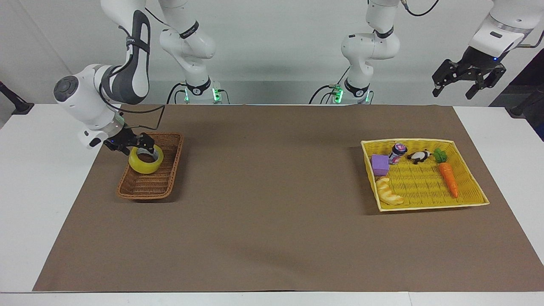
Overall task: Move tape to another basket
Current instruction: 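Release the tape and raise the right gripper above the basket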
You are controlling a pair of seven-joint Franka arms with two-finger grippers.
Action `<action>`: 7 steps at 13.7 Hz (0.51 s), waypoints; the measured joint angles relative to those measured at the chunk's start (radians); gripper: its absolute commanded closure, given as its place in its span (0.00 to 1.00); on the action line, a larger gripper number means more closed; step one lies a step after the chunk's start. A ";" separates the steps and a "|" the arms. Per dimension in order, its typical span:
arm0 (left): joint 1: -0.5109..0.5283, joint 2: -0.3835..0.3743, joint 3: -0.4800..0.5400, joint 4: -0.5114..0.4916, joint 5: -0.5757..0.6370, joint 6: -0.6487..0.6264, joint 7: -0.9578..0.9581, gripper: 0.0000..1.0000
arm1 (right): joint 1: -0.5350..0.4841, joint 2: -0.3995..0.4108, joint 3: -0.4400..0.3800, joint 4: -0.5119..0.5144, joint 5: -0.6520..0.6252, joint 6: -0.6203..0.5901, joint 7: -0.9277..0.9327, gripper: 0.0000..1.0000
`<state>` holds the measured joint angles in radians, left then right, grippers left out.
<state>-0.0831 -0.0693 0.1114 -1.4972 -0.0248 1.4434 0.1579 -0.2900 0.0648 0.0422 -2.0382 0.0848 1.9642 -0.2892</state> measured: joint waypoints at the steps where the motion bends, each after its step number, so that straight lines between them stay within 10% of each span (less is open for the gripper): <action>1: 0.000 0.000 0.000 0.000 0.000 0.000 0.000 0.00 | 0.005 -0.003 0.001 0.023 -0.012 -0.018 0.000 0.00; 7: 0.000 0.000 0.000 0.000 0.000 0.000 0.000 0.00 | 0.092 -0.008 0.003 0.170 -0.132 -0.096 0.131 0.00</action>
<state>-0.0831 -0.0693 0.1117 -1.4972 -0.0248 1.4434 0.1577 -0.1975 0.0572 0.0449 -1.8682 -0.0468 1.8682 -0.1584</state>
